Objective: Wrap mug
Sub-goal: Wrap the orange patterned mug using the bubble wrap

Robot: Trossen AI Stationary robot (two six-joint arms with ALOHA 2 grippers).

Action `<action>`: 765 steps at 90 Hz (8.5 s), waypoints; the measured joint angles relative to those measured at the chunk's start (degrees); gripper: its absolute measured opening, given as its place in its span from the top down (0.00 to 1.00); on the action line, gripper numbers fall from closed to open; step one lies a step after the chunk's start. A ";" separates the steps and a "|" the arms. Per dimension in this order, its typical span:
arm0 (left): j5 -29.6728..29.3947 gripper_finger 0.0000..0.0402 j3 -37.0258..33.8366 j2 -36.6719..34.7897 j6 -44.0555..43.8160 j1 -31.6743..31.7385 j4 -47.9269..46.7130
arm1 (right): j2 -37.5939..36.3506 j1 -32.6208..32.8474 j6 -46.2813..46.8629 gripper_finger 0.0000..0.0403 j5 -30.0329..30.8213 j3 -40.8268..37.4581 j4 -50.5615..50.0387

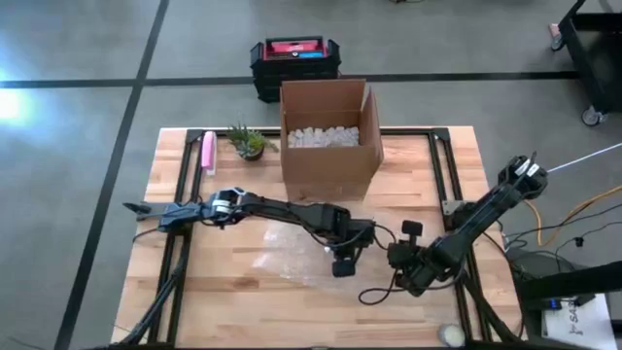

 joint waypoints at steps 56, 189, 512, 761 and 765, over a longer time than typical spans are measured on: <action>0.23 0.49 -0.39 -5.33 -1.38 0.48 4.64 | 0.02 0.00 0.08 0.99 0.83 0.00 0.43; 1.90 1.00 -63.41 -39.88 -25.20 -13.64 29.67 | 0.07 -2.06 16.80 0.99 -12.37 1.95 -2.92; -25.45 0.90 -70.82 -46.49 1.52 -7.56 67.39 | 11.78 -17.81 -37.92 0.99 -0.70 3.67 56.57; -4.63 0.59 -72.90 -46.71 -47.66 -24.79 11.09 | 25.88 -22.43 -31.52 0.98 -13.93 33.24 15.79; -5.49 0.55 -74.64 -46.71 -47.66 -24.79 14.03 | 25.88 -22.43 -31.58 0.98 -13.88 33.24 15.79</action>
